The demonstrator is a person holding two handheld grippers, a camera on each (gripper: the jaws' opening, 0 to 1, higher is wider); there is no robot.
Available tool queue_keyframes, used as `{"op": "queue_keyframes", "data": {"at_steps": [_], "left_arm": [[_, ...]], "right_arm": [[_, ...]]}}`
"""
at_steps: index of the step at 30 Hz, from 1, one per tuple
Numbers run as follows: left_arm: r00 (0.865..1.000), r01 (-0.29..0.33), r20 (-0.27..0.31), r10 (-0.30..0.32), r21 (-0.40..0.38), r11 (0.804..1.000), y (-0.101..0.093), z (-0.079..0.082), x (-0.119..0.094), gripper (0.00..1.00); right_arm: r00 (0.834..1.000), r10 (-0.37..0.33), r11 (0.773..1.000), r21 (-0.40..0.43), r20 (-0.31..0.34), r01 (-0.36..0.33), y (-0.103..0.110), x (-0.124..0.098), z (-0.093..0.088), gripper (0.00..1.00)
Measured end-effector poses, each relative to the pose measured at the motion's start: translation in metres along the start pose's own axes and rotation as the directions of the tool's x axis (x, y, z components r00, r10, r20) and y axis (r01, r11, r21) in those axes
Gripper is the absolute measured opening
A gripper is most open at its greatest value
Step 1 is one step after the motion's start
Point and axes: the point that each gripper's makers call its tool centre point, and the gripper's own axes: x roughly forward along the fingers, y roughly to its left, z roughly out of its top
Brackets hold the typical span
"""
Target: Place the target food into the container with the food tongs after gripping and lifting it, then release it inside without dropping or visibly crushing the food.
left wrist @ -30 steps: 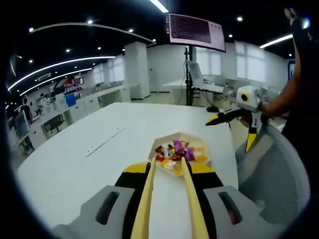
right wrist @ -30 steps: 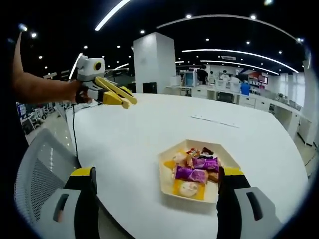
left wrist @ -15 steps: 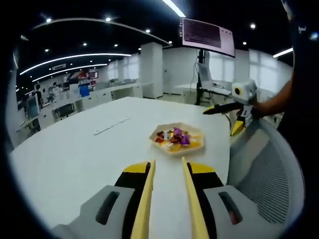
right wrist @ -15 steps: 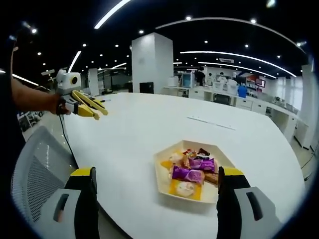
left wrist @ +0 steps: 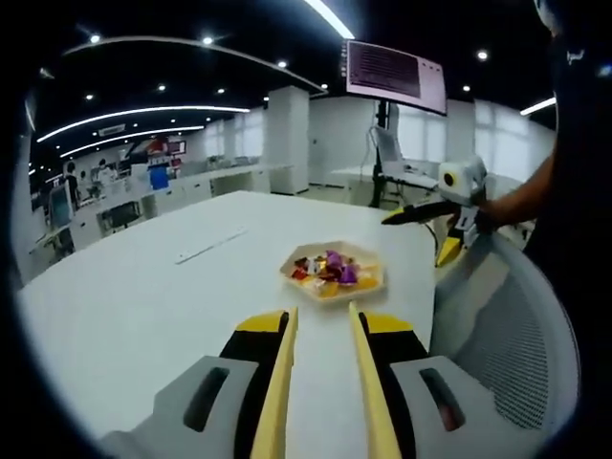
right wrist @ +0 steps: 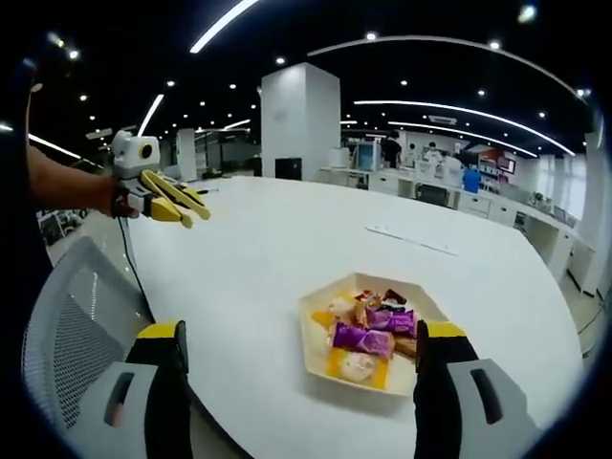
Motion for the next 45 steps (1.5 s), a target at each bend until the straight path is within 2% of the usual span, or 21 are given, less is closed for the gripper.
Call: {"op": "queue_keyframes", "data": {"at_steps": [6, 13, 18, 23, 27, 28, 34, 36, 37, 40, 45], "left_arm": [[1.000, 0.025, 0.002, -0.025, 0.022, 0.999, -0.001, 0.009, 0.003, 0.26], [0.999, 0.053, 0.013, -0.053, 0.031, 0.998, -0.004, 0.020, 0.003, 0.25], [0.997, 0.079, 0.019, -0.080, 0.034, 0.996, -0.009, 0.026, 0.004, 0.25], [0.993, 0.109, 0.034, -0.110, 0.036, 0.993, -0.016, 0.035, 0.009, 0.25], [0.988, 0.138, 0.059, -0.141, 0.043, 0.989, -0.022, 0.050, 0.014, 0.25], [0.987, 0.144, 0.066, -0.146, 0.040, 0.989, -0.023, 0.052, 0.015, 0.25], [0.976, 0.196, 0.086, -0.200, 0.052, 0.979, -0.033, 0.062, 0.020, 0.24], [0.964, 0.233, 0.118, -0.237, 0.048, 0.971, -0.040, 0.069, 0.020, 0.24], [0.958, 0.253, 0.128, -0.257, 0.049, 0.966, -0.045, 0.073, 0.021, 0.23], [0.947, 0.291, 0.123, -0.297, 0.064, 0.955, -0.055, 0.076, 0.023, 0.22], [0.937, 0.319, 0.127, -0.325, 0.065, 0.945, -0.065, 0.078, 0.028, 0.21]], "right_arm": [[0.999, 0.008, 1.000, -0.020, 0.035, -0.008, -0.015, -0.002, 0.020, 0.94], [0.994, 0.099, 0.992, -0.081, 0.041, -0.095, -0.013, -0.003, 0.043, 0.87], [0.985, 0.170, 0.978, -0.127, 0.032, -0.164, -0.007, -0.003, 0.056, 0.80], [0.972, 0.225, 0.965, -0.153, 0.065, -0.214, 0.002, -0.002, 0.077, 0.72], [0.955, 0.287, 0.944, -0.195, 0.080, -0.267, 0.016, 0.003, 0.095, 0.65], [0.943, 0.323, 0.932, -0.198, 0.082, -0.302, 0.024, 0.005, 0.099, 0.63], [0.911, 0.410, 0.888, -0.254, 0.055, -0.384, 0.045, 0.015, 0.110, 0.57], [0.881, 0.471, 0.862, -0.235, 0.041, -0.450, 0.058, 0.017, 0.111, 0.55], [0.873, 0.486, 0.853, -0.237, 0.039, -0.465, 0.061, 0.018, 0.112, 0.54], [0.856, 0.515, 0.837, -0.240, 0.041, -0.492, 0.069, 0.021, 0.117, 0.54], [0.825, 0.564, 0.801, -0.252, 0.018, -0.542, 0.082, 0.022, 0.119, 0.44]]}}
